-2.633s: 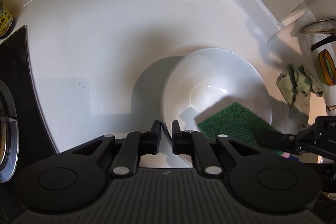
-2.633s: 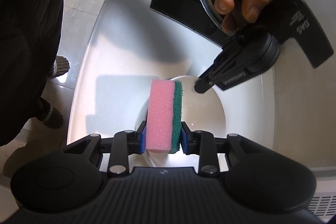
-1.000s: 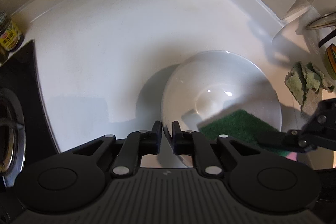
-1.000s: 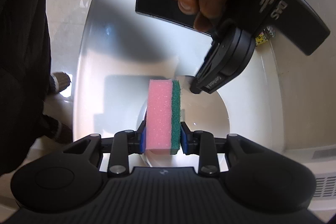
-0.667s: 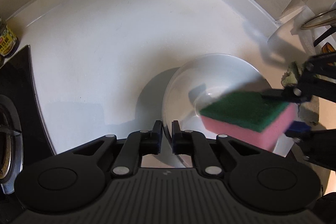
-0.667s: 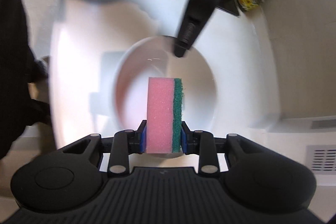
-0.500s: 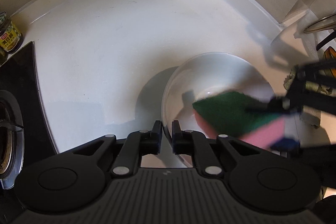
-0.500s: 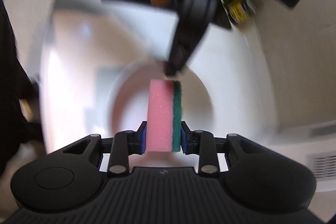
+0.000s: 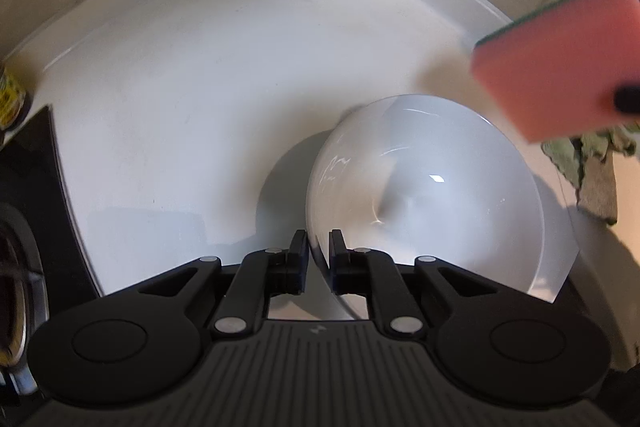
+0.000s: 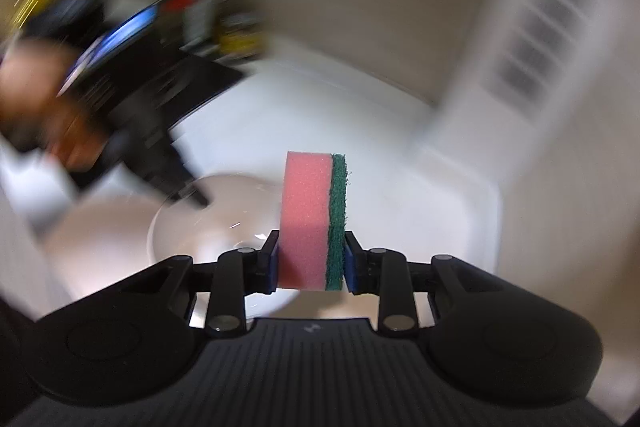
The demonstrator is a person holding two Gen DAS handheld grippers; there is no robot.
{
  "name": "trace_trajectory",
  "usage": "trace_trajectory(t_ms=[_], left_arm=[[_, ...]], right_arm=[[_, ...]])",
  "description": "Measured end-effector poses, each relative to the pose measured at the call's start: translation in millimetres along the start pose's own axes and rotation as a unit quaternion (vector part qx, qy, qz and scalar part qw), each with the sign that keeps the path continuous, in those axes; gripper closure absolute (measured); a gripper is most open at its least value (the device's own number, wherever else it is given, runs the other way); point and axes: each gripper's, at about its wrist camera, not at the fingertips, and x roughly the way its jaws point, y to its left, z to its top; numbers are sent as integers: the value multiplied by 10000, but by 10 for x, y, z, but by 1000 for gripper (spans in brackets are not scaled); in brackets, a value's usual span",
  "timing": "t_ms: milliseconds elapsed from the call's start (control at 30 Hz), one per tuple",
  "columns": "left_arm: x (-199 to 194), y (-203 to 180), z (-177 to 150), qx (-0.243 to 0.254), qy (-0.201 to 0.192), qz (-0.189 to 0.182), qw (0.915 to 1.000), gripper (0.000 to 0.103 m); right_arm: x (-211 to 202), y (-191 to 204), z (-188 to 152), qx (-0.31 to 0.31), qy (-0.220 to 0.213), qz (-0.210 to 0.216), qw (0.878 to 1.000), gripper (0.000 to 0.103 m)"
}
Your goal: Clean bowl
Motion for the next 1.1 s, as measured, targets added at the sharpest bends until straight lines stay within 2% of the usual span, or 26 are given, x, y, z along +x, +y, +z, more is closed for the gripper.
trace_trajectory(t_ms=[33, 267, 367, 500, 633, 767, 867, 900, 1100], left_arm=[[2, -2, 2, 88, -3, -20, 10000, 93], [23, 5, 38, 868, 65, -392, 9954, 91], [57, -13, 115, 1363, 117, -528, 9892, 91], [71, -86, 192, 1876, 115, -584, 9804, 91], [51, -80, 227, 1521, 209, -563, 9865, 91], [-44, -31, 24, 234, 69, -171, 9996, 90], [-79, -25, -140, -568, -41, -88, 9983, 89], [-82, -32, -184, -691, -76, -75, 9976, 89], [-14, -112, -105, 220, 162, 0, 9996, 88]], right_arm=[[9, -92, -43, 313, 103, 2, 9995, 77], [262, -295, -481, 1136, 1103, 422, 9865, 77], [607, -133, -472, 1210, 1259, 427, 9837, 77], [786, -160, -382, 1188, 1317, 344, 9835, 77], [885, -164, -343, 1115, 1243, 279, 9856, 77], [921, -123, -383, 1131, 1114, 378, 9866, 77], [915, -107, -449, 1234, 1020, 493, 9859, 77], [906, -105, -469, 1259, 995, 527, 9856, 77], [883, -215, -485, 1274, 959, 777, 9841, 77]])
